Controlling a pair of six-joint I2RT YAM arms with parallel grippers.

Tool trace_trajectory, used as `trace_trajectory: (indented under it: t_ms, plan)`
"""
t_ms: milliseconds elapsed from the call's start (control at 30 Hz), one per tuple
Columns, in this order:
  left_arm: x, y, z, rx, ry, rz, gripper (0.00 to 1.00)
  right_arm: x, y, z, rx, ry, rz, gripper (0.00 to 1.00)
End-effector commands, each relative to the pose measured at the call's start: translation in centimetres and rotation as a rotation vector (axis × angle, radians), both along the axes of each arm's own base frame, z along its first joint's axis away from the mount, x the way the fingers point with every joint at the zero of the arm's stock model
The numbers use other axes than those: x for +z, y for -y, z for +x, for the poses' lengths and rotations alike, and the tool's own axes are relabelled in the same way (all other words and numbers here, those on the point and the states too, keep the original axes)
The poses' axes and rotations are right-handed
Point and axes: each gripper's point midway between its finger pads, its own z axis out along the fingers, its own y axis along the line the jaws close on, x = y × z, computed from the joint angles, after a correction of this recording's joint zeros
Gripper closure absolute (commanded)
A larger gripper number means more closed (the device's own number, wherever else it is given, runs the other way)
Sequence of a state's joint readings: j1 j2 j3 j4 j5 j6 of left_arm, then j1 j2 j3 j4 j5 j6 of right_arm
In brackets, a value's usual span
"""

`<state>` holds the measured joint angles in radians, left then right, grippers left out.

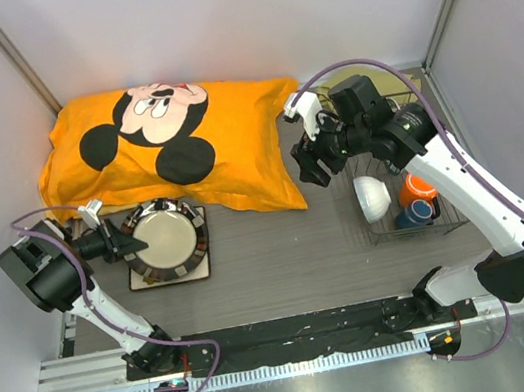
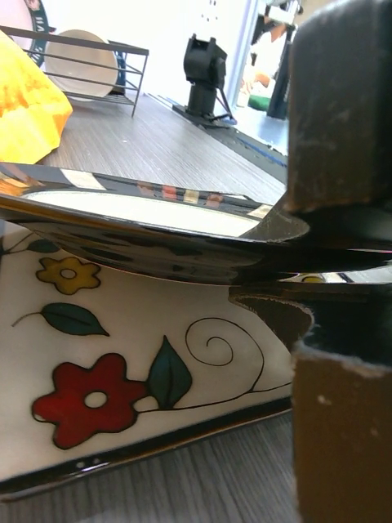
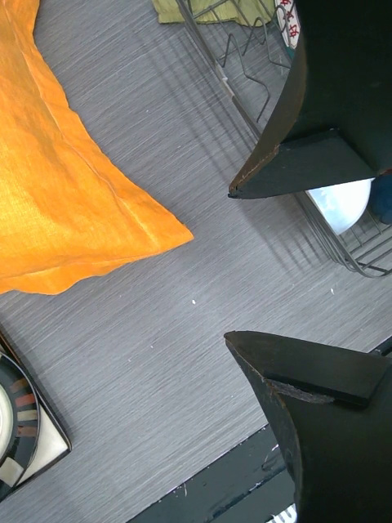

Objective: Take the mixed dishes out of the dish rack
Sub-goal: Place the plate at the center of the board.

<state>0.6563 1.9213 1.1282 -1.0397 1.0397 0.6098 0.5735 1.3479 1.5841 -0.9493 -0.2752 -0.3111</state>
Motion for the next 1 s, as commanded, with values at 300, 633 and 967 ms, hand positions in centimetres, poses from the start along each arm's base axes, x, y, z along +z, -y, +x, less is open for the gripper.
trace_trajectory:
  t_ms: [300,633,967]
  plan:
    - [0.7,-0.9,0.0,0.047,-0.018,0.093,0.87,0.9,0.3,0.3,-0.019,0.046,0.02,0.3]
    - [-0.5,-2.0,-0.8,0.032,-0.076,0.19,0.69,1.0,0.6,0.1,-0.026,0.053,0.018,0.3]
    - [-1.7,-2.8,-1.3,0.028,-0.143,0.229,0.58,1.2,0.8,0.0,-0.031,0.06,0.015,0.3]
